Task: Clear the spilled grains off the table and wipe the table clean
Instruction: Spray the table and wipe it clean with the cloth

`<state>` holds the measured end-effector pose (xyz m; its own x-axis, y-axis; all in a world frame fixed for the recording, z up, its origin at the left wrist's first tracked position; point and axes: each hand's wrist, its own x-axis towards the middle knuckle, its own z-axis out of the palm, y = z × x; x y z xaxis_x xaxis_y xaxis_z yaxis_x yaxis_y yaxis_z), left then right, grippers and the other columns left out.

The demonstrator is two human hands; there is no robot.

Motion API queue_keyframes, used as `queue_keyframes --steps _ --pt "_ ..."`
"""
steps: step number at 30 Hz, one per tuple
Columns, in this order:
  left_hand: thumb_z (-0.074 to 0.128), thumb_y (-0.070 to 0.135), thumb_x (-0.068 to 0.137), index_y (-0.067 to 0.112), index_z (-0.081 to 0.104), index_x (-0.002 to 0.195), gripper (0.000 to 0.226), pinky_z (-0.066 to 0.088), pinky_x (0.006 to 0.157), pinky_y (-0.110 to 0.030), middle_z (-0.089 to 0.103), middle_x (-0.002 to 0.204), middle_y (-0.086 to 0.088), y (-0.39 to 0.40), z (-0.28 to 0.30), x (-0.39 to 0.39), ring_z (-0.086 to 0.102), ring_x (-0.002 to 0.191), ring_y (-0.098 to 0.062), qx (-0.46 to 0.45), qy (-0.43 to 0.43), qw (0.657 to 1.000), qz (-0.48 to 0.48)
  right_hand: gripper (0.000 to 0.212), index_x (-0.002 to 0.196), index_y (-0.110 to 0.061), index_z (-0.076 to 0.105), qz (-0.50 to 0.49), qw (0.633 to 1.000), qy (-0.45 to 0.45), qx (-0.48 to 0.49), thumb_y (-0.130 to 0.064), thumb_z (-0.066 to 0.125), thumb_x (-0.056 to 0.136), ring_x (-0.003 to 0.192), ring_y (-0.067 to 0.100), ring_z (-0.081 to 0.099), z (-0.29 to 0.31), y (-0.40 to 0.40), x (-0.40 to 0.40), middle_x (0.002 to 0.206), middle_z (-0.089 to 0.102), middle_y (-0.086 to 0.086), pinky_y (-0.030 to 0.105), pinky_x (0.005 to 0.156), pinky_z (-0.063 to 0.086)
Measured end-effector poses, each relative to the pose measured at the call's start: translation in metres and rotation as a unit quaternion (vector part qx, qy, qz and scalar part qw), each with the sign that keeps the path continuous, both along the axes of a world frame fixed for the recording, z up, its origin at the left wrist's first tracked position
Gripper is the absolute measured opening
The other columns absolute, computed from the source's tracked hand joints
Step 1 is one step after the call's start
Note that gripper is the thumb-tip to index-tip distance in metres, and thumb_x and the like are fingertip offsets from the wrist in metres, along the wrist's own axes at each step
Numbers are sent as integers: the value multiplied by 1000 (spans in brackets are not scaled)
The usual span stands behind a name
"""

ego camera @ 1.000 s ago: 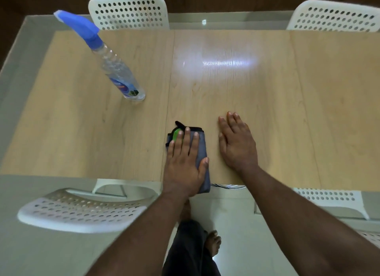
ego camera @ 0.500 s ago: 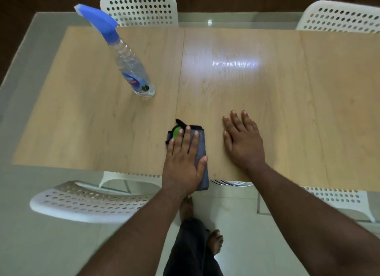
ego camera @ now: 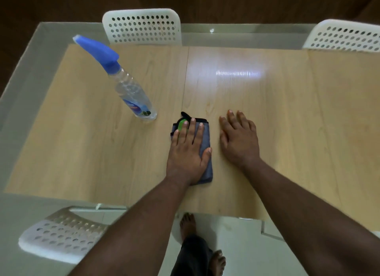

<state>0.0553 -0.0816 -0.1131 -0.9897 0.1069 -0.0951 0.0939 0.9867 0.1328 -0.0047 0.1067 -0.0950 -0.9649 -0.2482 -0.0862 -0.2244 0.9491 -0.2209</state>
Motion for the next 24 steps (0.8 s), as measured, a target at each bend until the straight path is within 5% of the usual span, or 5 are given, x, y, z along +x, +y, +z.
queue_keyframes --steps 13,24 --pt "14 62 106 23 -16 167 78 0 131 -49 -31 170 -15 -10 2 -166 -20 160 -30 9 -2 998 62 59 167 -25 27 -39 999 16 4 -47 22 111 162 28 11 -1 11 -170 175 19 4 49 129 13" --pt "18 63 105 26 -1 169 76 3 131 -49 -2 175 -18 -15 5 -343 2 162 -35 -7 2 1000 25 61 168 -29 21 -58 998 18 0 -48 21 110 163 23 8 -12 10 -176 175 17 0 47 130 12"
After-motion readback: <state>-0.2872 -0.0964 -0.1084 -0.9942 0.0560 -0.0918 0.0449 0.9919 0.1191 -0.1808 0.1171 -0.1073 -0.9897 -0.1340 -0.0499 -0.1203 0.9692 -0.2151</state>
